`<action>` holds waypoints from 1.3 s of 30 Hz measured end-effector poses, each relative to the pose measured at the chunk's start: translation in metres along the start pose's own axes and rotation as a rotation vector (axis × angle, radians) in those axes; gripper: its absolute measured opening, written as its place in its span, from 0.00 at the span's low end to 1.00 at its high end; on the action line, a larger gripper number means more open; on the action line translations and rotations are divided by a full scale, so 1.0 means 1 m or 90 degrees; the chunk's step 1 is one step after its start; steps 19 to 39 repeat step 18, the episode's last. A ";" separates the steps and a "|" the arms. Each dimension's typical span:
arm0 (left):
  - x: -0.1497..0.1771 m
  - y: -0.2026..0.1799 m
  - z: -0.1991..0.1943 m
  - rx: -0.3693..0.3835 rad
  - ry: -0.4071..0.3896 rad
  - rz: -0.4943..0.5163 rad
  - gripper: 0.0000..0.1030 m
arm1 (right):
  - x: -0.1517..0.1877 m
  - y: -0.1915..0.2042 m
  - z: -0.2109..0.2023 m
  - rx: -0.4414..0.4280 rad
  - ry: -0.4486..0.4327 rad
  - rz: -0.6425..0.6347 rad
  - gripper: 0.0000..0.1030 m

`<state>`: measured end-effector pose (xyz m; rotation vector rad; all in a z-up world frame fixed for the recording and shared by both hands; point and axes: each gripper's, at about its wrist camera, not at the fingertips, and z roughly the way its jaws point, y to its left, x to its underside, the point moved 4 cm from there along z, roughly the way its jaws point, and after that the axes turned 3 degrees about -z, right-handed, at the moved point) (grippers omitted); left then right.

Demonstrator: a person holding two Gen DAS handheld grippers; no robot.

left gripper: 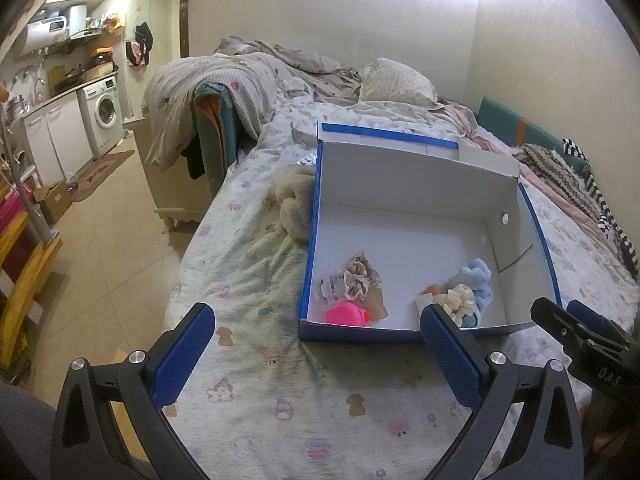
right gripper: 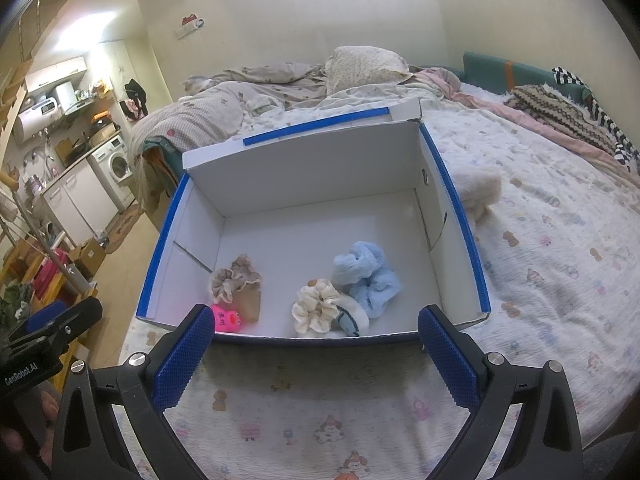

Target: Organize soft objects

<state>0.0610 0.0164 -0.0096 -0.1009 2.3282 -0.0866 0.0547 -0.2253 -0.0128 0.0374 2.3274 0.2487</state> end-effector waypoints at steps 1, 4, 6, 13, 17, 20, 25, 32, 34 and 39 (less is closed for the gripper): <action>0.000 0.000 0.000 0.000 0.000 -0.001 1.00 | 0.000 -0.001 0.000 0.001 0.000 -0.001 1.00; -0.001 0.000 0.000 0.000 0.000 0.000 1.00 | -0.001 -0.004 0.000 0.000 -0.001 0.000 1.00; -0.001 0.000 0.000 -0.001 0.000 -0.001 1.00 | -0.001 -0.004 0.001 0.002 0.000 0.000 1.00; 0.000 0.000 0.000 -0.001 -0.001 -0.001 1.00 | -0.001 -0.004 0.001 0.001 0.000 -0.001 1.00; 0.000 0.000 0.001 -0.004 0.000 0.001 1.00 | -0.001 -0.004 0.000 0.001 -0.001 -0.002 1.00; -0.001 0.000 0.002 -0.003 0.000 0.001 1.00 | -0.001 -0.005 0.000 0.001 -0.001 -0.002 1.00; -0.001 0.000 0.002 -0.003 0.000 0.001 1.00 | -0.001 -0.005 0.000 0.001 -0.001 -0.002 1.00; -0.001 0.000 0.002 -0.003 0.000 0.001 1.00 | -0.001 -0.005 0.000 0.001 -0.001 -0.002 1.00; -0.001 0.000 0.002 -0.003 0.000 0.001 1.00 | -0.001 -0.005 0.000 0.001 -0.001 -0.002 1.00; -0.001 0.000 0.002 -0.003 0.000 0.001 1.00 | -0.001 -0.005 0.000 0.001 -0.001 -0.002 1.00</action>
